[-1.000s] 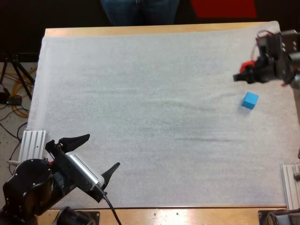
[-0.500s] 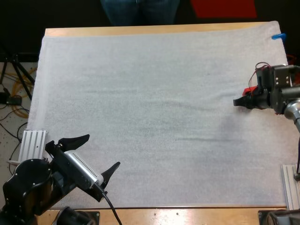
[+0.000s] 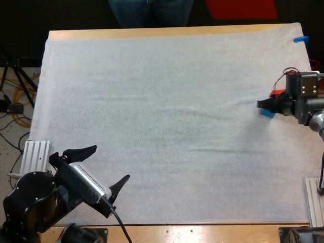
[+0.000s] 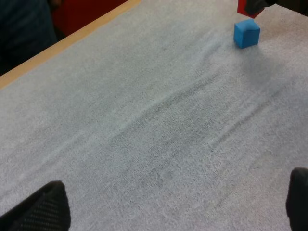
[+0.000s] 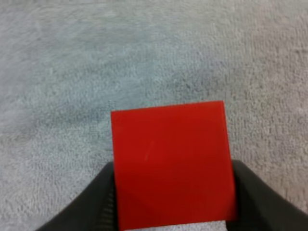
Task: Stack red cube on blue cube
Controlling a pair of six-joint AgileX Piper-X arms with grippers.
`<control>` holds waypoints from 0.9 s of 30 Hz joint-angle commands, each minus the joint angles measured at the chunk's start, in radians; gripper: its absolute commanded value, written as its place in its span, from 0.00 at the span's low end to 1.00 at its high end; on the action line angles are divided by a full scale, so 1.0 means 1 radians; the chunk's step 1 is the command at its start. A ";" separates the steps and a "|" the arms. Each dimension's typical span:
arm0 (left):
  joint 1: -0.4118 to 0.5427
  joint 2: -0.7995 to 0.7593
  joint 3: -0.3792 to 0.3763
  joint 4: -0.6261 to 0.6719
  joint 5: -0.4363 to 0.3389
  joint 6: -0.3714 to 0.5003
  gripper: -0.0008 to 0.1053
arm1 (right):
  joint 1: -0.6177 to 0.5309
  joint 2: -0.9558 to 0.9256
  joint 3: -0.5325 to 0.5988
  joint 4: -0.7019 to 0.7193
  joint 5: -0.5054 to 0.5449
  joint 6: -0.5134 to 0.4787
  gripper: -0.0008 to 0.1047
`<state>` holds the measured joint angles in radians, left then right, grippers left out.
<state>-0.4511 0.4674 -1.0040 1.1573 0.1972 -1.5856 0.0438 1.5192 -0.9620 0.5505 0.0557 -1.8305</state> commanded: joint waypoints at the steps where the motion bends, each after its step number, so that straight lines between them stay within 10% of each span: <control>1: -0.003 0.003 -0.008 -0.011 0.002 -0.010 0.83 | -0.006 0.012 -0.003 0.004 -0.019 0.018 0.20; 20: -0.003 0.042 -0.008 -0.011 0.002 -0.010 0.83 | -0.004 0.041 -0.002 0.006 -0.056 0.014 0.21; 27: -0.003 0.042 -0.008 -0.016 0.028 -0.010 0.83 | -0.004 0.041 -0.002 -0.021 -0.056 0.014 0.57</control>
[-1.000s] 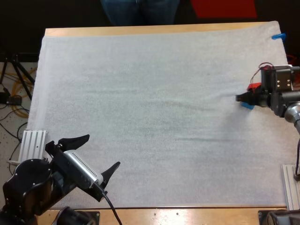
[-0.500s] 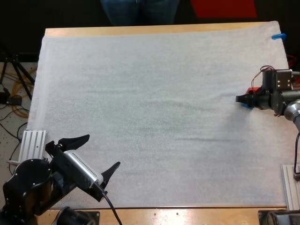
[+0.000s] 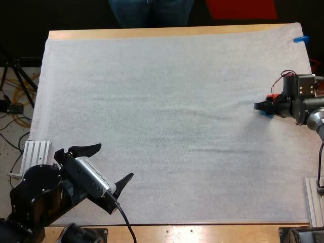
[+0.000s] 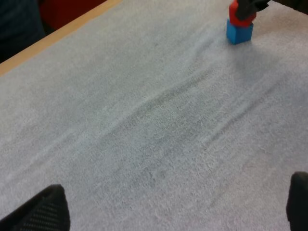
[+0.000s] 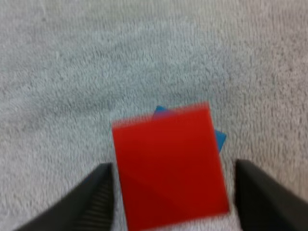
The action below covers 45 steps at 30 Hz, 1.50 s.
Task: Stack red cube on blue cube
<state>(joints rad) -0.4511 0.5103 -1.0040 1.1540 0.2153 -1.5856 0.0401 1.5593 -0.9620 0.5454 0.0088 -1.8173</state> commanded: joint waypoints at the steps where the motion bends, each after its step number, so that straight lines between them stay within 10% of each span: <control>1: -0.003 -0.001 -0.008 -0.014 0.010 -0.010 0.83 | -0.001 0.000 -0.002 -0.019 -0.009 0.004 0.60; 22: 0.023 -0.001 -0.008 -0.080 -0.031 -0.002 0.83 | -0.001 -0.323 -0.002 -0.017 0.040 0.000 0.61; 35: 0.441 0.050 -0.008 -0.264 0.073 0.046 0.83 | -0.003 -0.578 -0.002 0.157 0.051 -0.071 0.61; 45: 0.451 0.050 -0.008 -0.262 0.048 0.049 0.83 | -0.111 -0.705 -0.001 0.265 0.059 -0.083 0.61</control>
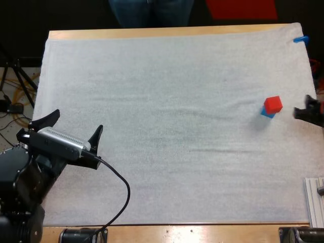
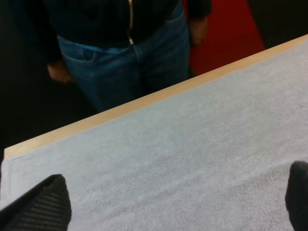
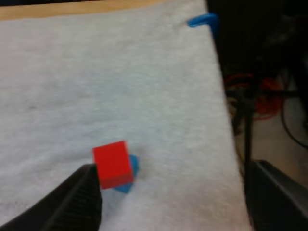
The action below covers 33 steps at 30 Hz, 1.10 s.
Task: Stack red cube on blue cube
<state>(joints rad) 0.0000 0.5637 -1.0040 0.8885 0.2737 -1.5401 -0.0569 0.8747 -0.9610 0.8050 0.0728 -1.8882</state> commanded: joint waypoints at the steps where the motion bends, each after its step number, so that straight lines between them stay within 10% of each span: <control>1: 0.000 -0.003 -0.008 0.005 -0.011 0.003 0.83 | -0.022 -0.032 -0.002 0.006 -0.005 -0.009 0.61; 23: 0.000 -0.461 0.128 0.036 -0.012 0.003 0.83 | -0.032 -0.531 0.170 0.121 -0.167 0.037 0.61; 33: 0.000 -0.676 0.200 0.249 -0.012 0.003 0.83 | -0.032 -0.844 0.265 0.219 -0.128 0.053 0.61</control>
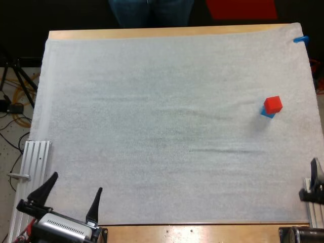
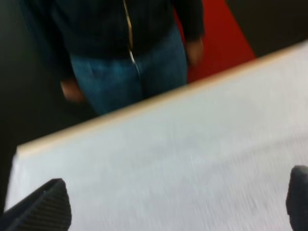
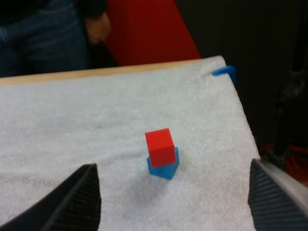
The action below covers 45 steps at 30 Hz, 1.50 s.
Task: Stack red cube on blue cube
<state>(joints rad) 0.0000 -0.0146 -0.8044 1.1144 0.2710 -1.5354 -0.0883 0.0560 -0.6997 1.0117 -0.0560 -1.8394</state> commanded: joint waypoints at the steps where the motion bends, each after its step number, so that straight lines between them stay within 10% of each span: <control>1: 0.000 -0.108 0.002 0.037 -0.010 -0.001 0.83 | -0.001 -0.036 0.006 0.017 0.001 0.004 0.61; 13: 0.000 -0.139 0.019 0.126 -0.010 -0.016 0.83 | -0.001 -0.109 0.069 0.107 0.008 -0.018 0.61; 45: 0.000 -0.137 0.312 -0.142 -0.140 -0.106 0.83 | -0.001 -0.107 0.190 -0.014 -0.016 -0.042 0.61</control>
<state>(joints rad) 0.0000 -0.0127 -0.4890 0.9865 0.1450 -1.6237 -0.0883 -0.0116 -0.5069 1.0088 -0.0631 -1.8844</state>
